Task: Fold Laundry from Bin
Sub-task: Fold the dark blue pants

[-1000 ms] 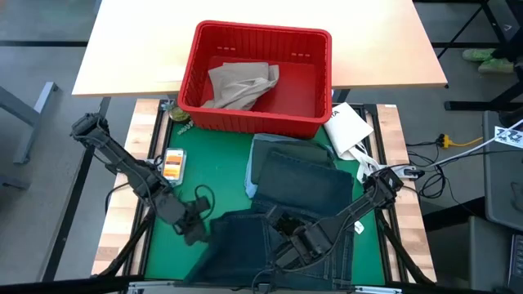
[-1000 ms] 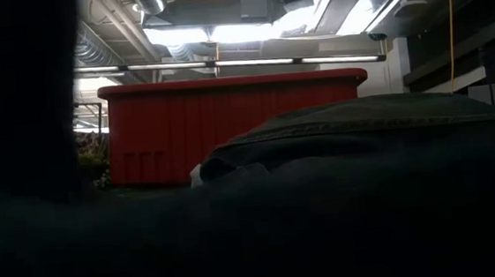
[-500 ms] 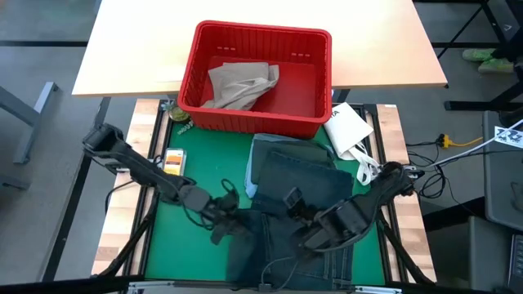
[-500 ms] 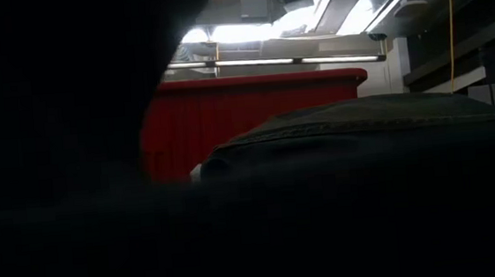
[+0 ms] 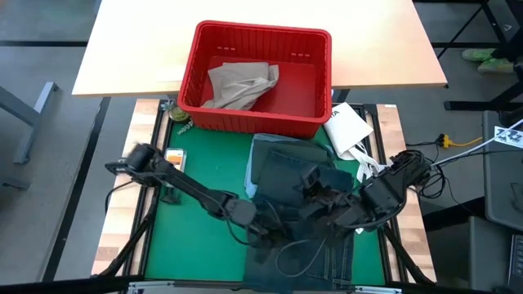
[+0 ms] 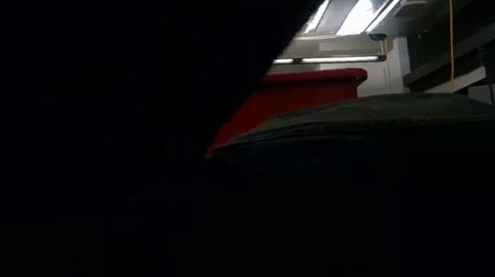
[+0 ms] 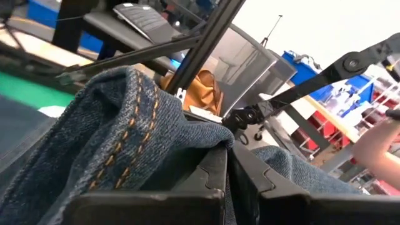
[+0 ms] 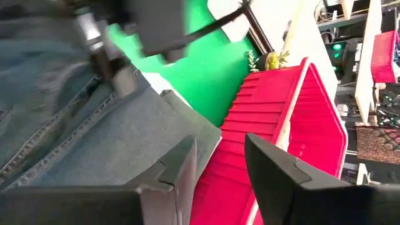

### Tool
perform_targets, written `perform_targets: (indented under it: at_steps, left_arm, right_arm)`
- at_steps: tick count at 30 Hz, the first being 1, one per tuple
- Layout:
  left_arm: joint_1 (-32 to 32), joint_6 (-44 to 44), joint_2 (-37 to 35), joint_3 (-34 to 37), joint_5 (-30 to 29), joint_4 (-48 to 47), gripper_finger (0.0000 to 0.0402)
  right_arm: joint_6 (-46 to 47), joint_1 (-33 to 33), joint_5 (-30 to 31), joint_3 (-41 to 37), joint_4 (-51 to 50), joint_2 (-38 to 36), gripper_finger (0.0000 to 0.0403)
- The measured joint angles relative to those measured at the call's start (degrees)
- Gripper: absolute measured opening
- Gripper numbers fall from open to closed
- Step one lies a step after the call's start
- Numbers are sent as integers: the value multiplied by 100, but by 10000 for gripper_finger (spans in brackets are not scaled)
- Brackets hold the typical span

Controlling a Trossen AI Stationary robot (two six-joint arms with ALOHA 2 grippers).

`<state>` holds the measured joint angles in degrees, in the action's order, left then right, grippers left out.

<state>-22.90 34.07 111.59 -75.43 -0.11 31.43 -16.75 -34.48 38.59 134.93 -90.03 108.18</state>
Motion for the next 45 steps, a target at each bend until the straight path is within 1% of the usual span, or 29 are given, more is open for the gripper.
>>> perform_targets:
  at_steps: [7, 14, 17, 25, 31, 35, 40, 42, 45]
  left_arm:
    - [20, -185, 1062, -1135, 111, -10, 0]
    - [62, -184, 1858, -1832, 110, -8, 0]
    - [108, -186, 2025, -1856, -20, -21, 2]
    - [238, -475, 2116, -1856, -636, -728, 12]
    - [199, -622, 2116, -1856, -641, -788, 13]
    - [102, -628, 2116, -1856, -641, -684, 14]
    - [49, -637, 2116, -1856, -607, -34, 13]
    - [66, -635, 2116, -1856, -649, 191, 10]
    - [92, -635, 2116, -1855, -781, 249, 7]
  right_arm:
    - [0, 0, 114, -2, 2, -22, 137]
    - [0, 0, 92, -2, 2, -20, 137]
    - [11, 0, 90, -2, 2, -20, 137]
    - [68, 0, 89, -2, 2, -17, 137]
    - [66, 0, 89, -2, 3, -16, 137]
    - [63, 0, 87, -2, 2, -14, 137]
    - [45, 0, 88, -2, 2, -14, 137]
    - [42, 0, 88, -2, 2, -14, 137]
    - [42, 0, 89, -2, 2, -14, 137]
